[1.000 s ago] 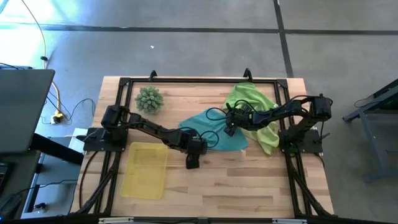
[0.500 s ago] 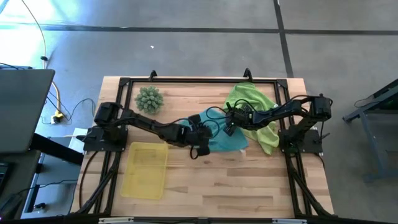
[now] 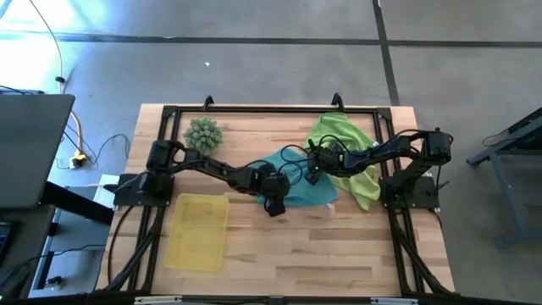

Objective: Roll microfiber towels into tight, uniform cylinder then place into a basket
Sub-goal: Fold the blue towel

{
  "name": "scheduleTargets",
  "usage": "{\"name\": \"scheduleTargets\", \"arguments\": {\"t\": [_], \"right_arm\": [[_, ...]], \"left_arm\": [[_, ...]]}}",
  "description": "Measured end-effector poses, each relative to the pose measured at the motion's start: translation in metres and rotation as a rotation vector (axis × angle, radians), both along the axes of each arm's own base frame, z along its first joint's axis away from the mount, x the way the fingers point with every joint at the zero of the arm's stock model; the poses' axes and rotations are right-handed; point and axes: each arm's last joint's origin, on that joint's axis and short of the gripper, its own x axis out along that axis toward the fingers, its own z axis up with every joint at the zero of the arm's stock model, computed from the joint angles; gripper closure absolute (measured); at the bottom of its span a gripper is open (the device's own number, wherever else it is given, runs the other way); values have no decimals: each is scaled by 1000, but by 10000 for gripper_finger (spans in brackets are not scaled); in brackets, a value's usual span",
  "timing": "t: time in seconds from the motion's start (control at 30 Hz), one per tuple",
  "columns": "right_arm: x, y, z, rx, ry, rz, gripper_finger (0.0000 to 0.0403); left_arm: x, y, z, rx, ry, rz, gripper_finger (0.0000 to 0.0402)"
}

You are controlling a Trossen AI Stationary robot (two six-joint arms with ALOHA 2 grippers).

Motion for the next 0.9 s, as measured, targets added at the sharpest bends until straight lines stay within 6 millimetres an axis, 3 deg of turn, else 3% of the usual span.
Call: {"name": "scheduleTargets", "arguments": {"t": [0.23,0.4,0.67,0.9], "right_arm": [[-2,-7,0,-9,2,-31,199],[-3,-15,1,-18,-3,-61,199],[-2,-16,14,-27,-75,-47,199],[4,13,36,165,-245,91,199]], "left_arm": [[-2,-28,10,-223,-11,-193,234],[-3,-32,9,-270,7,-215,234],[-6,-26,27,-163,-34,-176,234],[-17,-4,46,83,13,-45,234]]}}
